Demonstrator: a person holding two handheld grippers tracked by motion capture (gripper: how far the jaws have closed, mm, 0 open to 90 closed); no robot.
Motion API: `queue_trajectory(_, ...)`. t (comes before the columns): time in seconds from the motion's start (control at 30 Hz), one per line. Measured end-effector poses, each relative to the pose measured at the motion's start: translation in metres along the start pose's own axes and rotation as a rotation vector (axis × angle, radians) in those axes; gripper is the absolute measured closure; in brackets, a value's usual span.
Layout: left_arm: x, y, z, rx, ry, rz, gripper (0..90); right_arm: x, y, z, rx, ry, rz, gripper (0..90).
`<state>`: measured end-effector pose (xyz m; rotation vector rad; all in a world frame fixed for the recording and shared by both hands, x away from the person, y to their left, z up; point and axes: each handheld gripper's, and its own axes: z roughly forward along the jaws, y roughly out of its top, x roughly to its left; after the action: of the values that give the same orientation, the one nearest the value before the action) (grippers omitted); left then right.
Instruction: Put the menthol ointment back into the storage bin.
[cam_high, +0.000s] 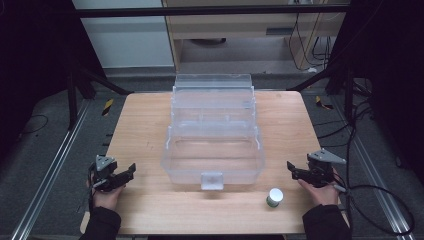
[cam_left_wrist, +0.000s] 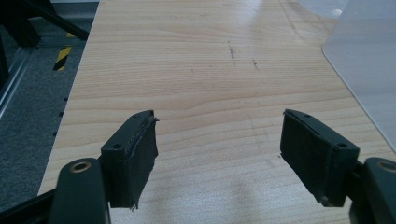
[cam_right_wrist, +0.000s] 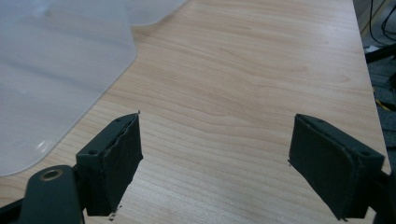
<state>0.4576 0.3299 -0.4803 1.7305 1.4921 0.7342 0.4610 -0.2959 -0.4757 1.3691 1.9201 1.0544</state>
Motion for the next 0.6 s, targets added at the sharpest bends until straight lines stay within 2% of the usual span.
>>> queue_trajectory(0.23,-0.001,-0.001,0.000,0.006,-0.008,0.014,26.5,0.005,0.008,-0.009,-0.029,0.007,-0.039,21.2)
queue_trajectory(0.6,-0.002,-0.001,0.001,0.018,-0.014,0.021,26.5,0.010,0.026,-0.010,0.023,0.057,-0.124,24.8)
